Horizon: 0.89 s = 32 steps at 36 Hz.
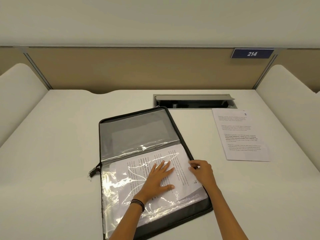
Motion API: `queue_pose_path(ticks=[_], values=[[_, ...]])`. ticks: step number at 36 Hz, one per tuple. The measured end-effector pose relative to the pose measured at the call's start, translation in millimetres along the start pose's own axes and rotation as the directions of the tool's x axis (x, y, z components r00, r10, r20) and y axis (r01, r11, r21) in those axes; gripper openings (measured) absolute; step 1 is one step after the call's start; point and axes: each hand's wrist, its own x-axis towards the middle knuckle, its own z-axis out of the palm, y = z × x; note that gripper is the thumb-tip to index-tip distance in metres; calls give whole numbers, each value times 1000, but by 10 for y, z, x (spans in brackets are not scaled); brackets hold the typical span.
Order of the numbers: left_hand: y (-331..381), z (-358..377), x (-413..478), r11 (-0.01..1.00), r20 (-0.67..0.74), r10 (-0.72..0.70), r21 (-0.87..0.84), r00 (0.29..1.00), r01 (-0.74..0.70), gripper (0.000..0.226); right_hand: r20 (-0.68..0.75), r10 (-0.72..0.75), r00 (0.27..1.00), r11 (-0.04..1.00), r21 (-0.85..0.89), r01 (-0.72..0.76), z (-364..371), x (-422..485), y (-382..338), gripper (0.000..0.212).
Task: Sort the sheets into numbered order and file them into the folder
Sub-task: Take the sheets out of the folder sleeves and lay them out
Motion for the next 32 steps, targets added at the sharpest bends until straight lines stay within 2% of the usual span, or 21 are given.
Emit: queue_pose_path(ticks=[2,5,7,9,16,25,32], values=[[-1,-1,0,1000,-3,3,-1,1000,-3,81,19,28,999,999,-19,-27,-2,4,-6,30],[-2,4,-5,1000,-8,3,-3,1000,-3,81,65,61,996,996,-65,-57,17,16,10,13],[-4,6,-3,1000,-9,4,-3,1000,-4,82,82,75,994,994,-82,-69,40,11,21,32],[-8,10,-3,1000,-9,4,-3,1000,-4,81,77,72,994,993,-100,-64,47,11,48,38],[-3,0,-6,1000,-12,6,-8,1000,-6,81,59,102,993,986,-140,-93,14,29,16,27],[-8,-8,-4,999,-8,5,-37,1000,-5,81,-2,131,991,985,-113,-130,-114,49,18,35],[-18,-1,-5,999,-27,13,-51,1000,-15,77,-56,165,985,984,-64,-168,-209,89,28,30]])
